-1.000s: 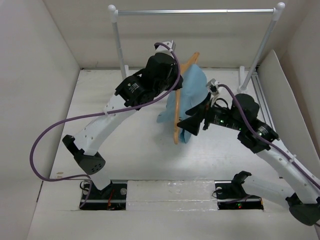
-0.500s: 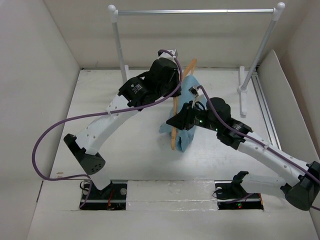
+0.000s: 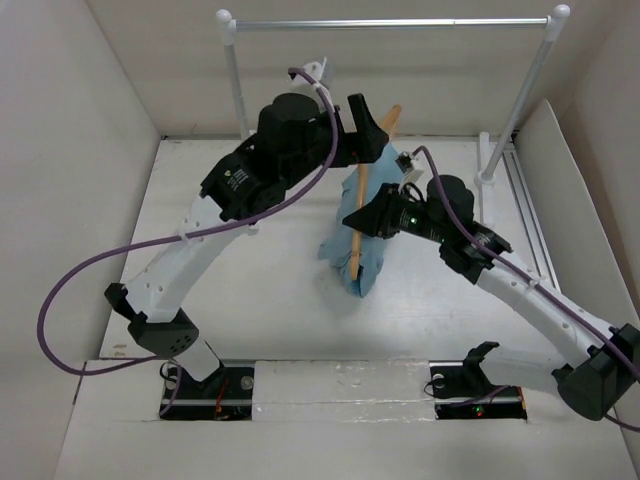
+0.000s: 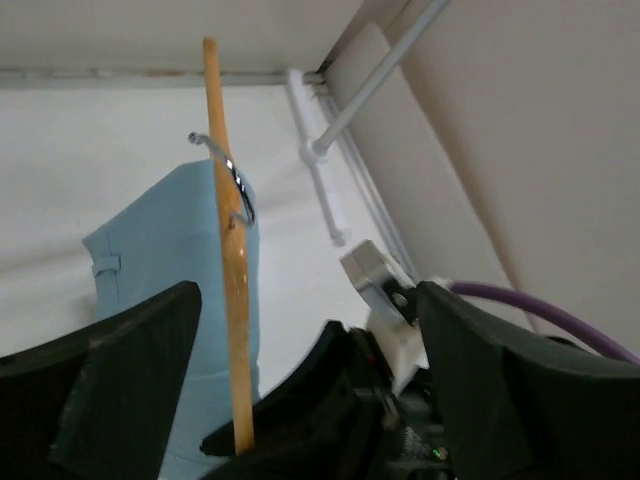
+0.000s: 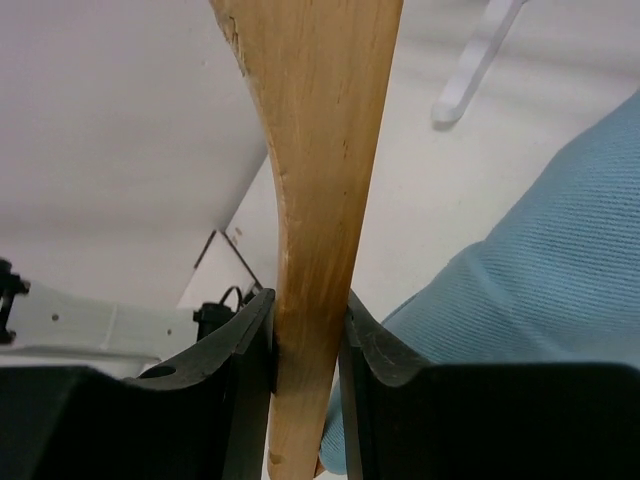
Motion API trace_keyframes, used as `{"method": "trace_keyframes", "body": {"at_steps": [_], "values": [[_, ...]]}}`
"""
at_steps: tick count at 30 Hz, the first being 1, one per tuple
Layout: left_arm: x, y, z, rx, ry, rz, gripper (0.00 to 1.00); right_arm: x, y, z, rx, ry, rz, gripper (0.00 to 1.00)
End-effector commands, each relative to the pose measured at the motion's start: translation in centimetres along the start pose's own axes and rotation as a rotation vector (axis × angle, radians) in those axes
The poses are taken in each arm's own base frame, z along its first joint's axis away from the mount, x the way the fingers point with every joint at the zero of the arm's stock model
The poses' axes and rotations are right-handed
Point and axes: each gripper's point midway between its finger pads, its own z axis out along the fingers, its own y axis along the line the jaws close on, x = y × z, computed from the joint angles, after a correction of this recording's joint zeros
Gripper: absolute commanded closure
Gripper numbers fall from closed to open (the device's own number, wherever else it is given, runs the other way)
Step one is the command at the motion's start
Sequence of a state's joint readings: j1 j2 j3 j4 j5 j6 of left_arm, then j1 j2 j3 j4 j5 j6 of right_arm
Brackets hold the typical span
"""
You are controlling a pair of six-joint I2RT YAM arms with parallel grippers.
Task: Place the trousers on the hanger
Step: Place the hanger at the clothesline.
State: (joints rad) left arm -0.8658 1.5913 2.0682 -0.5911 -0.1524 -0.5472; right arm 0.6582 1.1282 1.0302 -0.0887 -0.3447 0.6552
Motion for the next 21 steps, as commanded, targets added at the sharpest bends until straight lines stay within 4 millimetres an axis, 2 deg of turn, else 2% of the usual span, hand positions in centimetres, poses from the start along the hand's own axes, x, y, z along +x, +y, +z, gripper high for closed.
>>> {"method": "trace_keyframes", "body": {"at_steps": [1, 2, 3, 4, 5, 6, 7, 8, 10, 11, 12, 13, 14, 15, 16, 17, 19, 20, 21], "values": [[-8.1, -4.5, -7.0, 0.191, -0.221, -0.035, 0.12, -10.3, 6.6, -2.4, -0.213, -0.286, -0.165, 1.0], [-9.0, -5.0, -8.4, 0.221, -0.245, -0.034, 0.01, -10.9, 6.4, -2.4, -0.206, -0.295, -0.167, 1.0], [-9.5, -5.3, -9.2, 0.236, -0.26, -0.033, 0.01, -12.1, 5.8, -2.5, -0.19, -0.317, -0.175, 1.0], [-10.0, -5.4, -10.1, 0.245, -0.276, -0.034, 0.01, -12.5, 5.5, -2.5, -0.183, -0.32, -0.176, 1.0], [-11.1, -5.5, -11.8, 0.259, -0.317, -0.042, 0.01, -13.1, 5.3, -2.6, -0.18, -0.329, -0.181, 1.0], [-11.2, -5.2, -12.3, 0.253, -0.327, -0.036, 0.01, -14.3, 4.3, -2.9, -0.159, -0.349, -0.186, 1.0], [-11.4, -4.9, -12.8, 0.247, -0.34, -0.035, 0.01, -15.2, 4.6, -3.4, -0.167, -0.365, -0.201, 1.0], [-12.1, -4.4, -14.2, 0.234, -0.381, -0.042, 0.01, -15.9, 4.2, -3.7, -0.161, -0.377, -0.202, 1.0], [-10.8, -2.5, -13.5, 0.162, -0.365, -0.024, 0.01, -18.5, 2.9, -5.0, -0.139, -0.43, -0.226, 1.0], [-10.8, -1.6, -14.2, 0.129, -0.374, -0.027, 0.01, -19.2, 2.4, -5.4, -0.134, -0.439, -0.219, 1.0], [-9.2, -0.4, -13.0, 0.087, -0.337, -0.013, 0.01, -20.1, 1.8, -5.9, -0.132, -0.45, -0.219, 1.0], [-8.3, 0.4, -12.7, 0.06, -0.318, -0.003, 0.01, -21.3, 0.3, -6.5, -0.124, -0.46, -0.229, 1.0], [-7.5, 1.4, -12.8, 0.028, -0.307, -0.008, 0.01, -22.2, -0.1, -7.0, -0.127, -0.474, -0.215, 1.0], [-5.6, 2.7, -11.7, -0.015, -0.261, 0.003, 0.01, -22.9, -0.6, -7.5, -0.122, -0.487, -0.215, 1.0], [-4.6, 3.5, -11.3, -0.037, -0.241, 0.006, 0.01, -23.5, -0.8, -8.0, -0.126, -0.498, -0.226, 1.0], [-2.9, 4.6, -10.9, -0.064, -0.207, 0.004, 0.01, -24.8, -2.0, -9.0, -0.095, -0.526, -0.224, 1.0], [-1.3, 5.5, -10.6, -0.077, -0.178, -0.003, 0.01, -26.0, -2.5, -10.1, -0.084, -0.547, -0.238, 1.0], [-0.1, 6.2, -10.5, -0.085, -0.16, -0.013, 0.01, -26.9, -3.7, -10.7, -0.057, -0.565, -0.229, 1.0], [0.6, 6.5, -10.4, -0.086, -0.149, -0.019, 0.01, -27.6, -3.6, -11.3, -0.054, -0.583, -0.237, 1.0]]}}
